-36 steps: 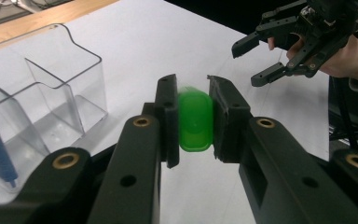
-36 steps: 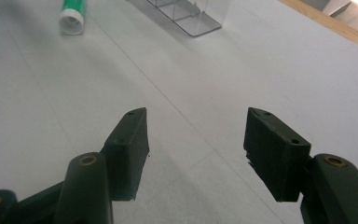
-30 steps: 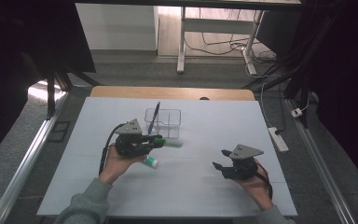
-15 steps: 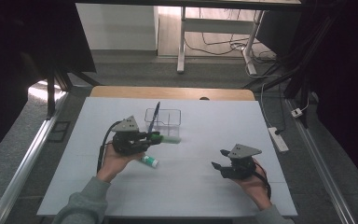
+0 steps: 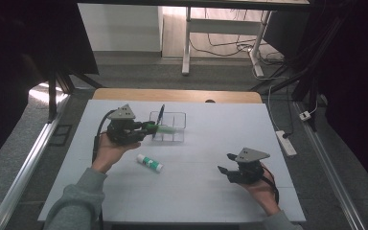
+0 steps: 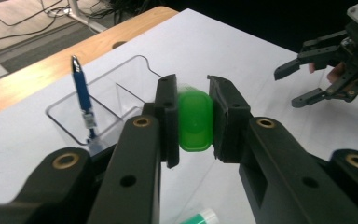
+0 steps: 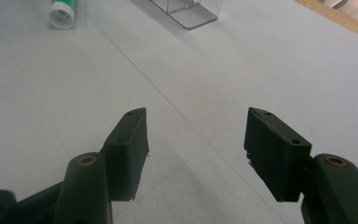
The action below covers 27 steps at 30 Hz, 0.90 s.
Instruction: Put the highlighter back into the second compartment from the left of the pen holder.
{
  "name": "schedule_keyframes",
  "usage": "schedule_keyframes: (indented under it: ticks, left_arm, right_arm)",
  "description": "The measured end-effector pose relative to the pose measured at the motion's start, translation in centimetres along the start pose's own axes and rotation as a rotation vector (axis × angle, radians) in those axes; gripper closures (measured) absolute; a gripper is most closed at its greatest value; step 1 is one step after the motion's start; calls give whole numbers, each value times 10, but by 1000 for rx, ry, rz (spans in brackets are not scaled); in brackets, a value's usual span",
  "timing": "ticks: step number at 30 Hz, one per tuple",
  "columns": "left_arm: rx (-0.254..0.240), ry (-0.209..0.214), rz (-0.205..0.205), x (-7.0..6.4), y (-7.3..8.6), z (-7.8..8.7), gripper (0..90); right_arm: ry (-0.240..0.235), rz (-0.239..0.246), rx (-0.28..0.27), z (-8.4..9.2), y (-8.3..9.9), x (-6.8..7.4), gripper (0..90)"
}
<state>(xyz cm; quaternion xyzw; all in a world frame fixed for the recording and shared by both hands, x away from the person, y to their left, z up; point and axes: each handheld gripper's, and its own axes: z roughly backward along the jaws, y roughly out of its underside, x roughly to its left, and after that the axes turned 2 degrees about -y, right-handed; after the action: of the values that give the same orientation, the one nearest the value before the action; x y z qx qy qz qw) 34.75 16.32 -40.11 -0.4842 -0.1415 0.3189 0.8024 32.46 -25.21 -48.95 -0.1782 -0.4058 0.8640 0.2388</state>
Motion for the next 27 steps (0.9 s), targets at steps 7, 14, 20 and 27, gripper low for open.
schedule_keyframes:
  ticks: [7,14,20,27]
  left_arm:
    - [36,-34,6,13,-12,-2,735]
    - [58,-63,11,22,-23,-4,735]
    - [119,-96,7,29,-30,-14,735]
    - [170,-111,9,34,-36,-30,734]
  right_arm:
    - [0,-4,8,-1,1,-1,397]
    - [0,0,12,-1,1,0,397]
    - [0,-4,10,-1,1,-1,396]
    - [3,-5,11,-1,1,-1,393]
